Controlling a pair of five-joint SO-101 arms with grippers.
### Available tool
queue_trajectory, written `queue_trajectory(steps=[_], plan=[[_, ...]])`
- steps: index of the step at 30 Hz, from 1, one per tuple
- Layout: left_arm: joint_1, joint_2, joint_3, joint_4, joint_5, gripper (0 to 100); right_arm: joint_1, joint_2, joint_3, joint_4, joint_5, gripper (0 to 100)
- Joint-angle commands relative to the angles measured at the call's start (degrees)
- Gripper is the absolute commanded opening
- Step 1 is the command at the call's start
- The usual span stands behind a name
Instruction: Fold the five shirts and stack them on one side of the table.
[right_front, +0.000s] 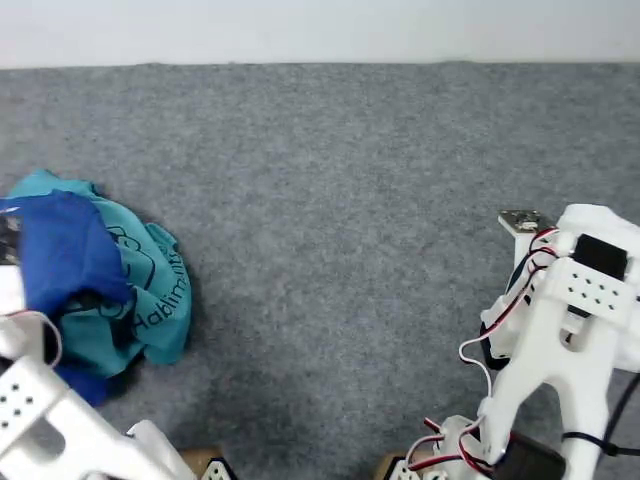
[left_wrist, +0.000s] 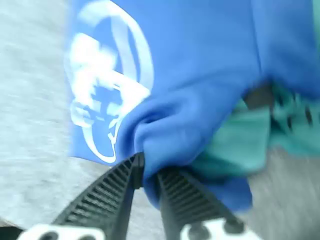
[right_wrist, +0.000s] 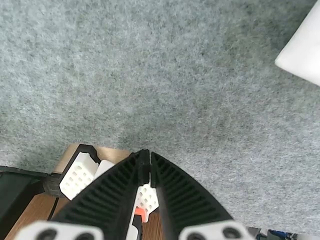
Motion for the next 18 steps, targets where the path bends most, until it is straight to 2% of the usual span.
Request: queue_trajectory(steps=[1, 6, 9, 14, 18], plan=[[0.09, -3.60, -11.82, 0.53, 6.86, 1, -0.40, -1.71, -0.18, 2.15, -0.70, 0.9], [0.26, -3.78, -23.43, -0.97, 16.09, 1, -0.22, -1.71, -0.18, 2.15, -0.70, 0.9], [3.16, -3.78, -28.70, -3.52, 22.07, 1, -0.22, -1.71, -0.18, 2.15, -0.70, 0.9], [14.95, -3.78, -36.70, -7.65, 28.40, 1, -0.13, -1.71, -0.18, 2.15, -0.70, 0.9], [25.67, -3.78, -40.22, -11.69, 29.54, 1, -0.13, -1.71, 1.67, 2.15, -0.70, 0.9]])
